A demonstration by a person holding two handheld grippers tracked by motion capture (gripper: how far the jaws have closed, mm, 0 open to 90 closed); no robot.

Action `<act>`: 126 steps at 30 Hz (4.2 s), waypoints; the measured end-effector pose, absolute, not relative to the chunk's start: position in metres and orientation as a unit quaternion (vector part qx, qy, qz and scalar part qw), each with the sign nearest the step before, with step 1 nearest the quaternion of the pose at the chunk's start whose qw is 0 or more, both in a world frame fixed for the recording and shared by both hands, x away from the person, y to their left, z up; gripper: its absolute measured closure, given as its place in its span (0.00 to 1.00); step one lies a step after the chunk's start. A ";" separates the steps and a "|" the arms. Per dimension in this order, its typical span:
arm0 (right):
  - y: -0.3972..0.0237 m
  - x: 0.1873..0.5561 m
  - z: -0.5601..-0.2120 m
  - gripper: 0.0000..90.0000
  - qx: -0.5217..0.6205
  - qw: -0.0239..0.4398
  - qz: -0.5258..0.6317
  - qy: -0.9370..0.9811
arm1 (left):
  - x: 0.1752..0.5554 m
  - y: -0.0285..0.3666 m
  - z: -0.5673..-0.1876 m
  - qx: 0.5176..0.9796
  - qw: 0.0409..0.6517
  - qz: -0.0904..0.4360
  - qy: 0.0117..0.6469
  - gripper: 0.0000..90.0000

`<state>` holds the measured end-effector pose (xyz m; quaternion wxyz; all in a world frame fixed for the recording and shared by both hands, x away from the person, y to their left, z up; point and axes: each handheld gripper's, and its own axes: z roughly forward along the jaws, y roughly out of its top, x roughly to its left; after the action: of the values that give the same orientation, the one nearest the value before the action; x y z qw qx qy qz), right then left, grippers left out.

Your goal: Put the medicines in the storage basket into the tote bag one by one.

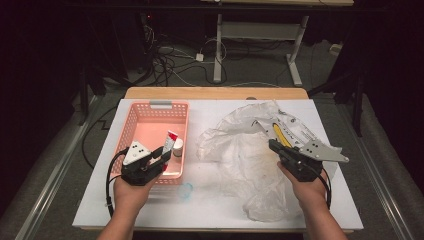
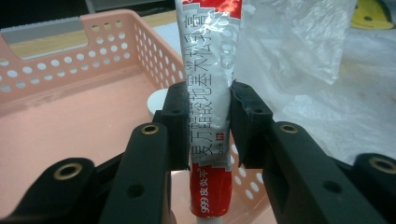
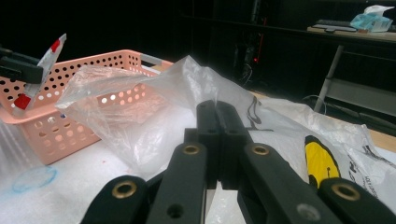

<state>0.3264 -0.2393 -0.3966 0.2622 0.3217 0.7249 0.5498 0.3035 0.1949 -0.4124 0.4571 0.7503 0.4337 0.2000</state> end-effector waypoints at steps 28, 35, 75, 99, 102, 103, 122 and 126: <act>-0.239 0.324 -0.393 1.00 0.315 0.261 0.559 0.721 | 0.281 0.155 -0.392 0.766 0.505 0.165 0.362 0.76; -0.239 0.324 -0.393 1.00 0.317 0.259 0.558 0.722 | 0.279 0.139 -0.396 0.777 0.505 0.148 0.345 0.75; -0.235 0.341 -0.389 1.00 0.328 0.271 0.571 0.702 | 0.331 0.035 -0.417 0.824 0.466 0.131 0.295 0.75; -0.236 0.345 -0.392 1.00 0.335 0.270 0.573 0.698 | 0.373 -0.022 -0.460 0.829 0.446 0.128 0.314 0.75; -0.237 0.345 -0.391 1.00 0.334 0.270 0.574 0.697 | 0.377 -0.026 -0.466 0.823 0.451 0.123 0.322 0.75; -0.237 0.345 -0.391 1.00 0.333 0.270 0.574 0.697 | 0.378 -0.028 -0.468 0.823 0.450 0.125 0.322 0.75; -0.240 0.344 -0.392 1.00 0.333 0.267 0.573 0.700 | 0.380 -0.037 -0.472 0.826 0.455 0.108 0.316 0.68; -0.241 0.344 -0.392 1.00 0.332 0.265 0.572 0.701 | 0.369 -0.030 -0.464 0.826 0.465 0.100 0.304 0.66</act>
<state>0.3439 -0.2410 -0.3921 0.2651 0.3317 0.7015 0.5723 0.3687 -0.0303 -0.4645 0.4651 0.8255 0.3038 0.0996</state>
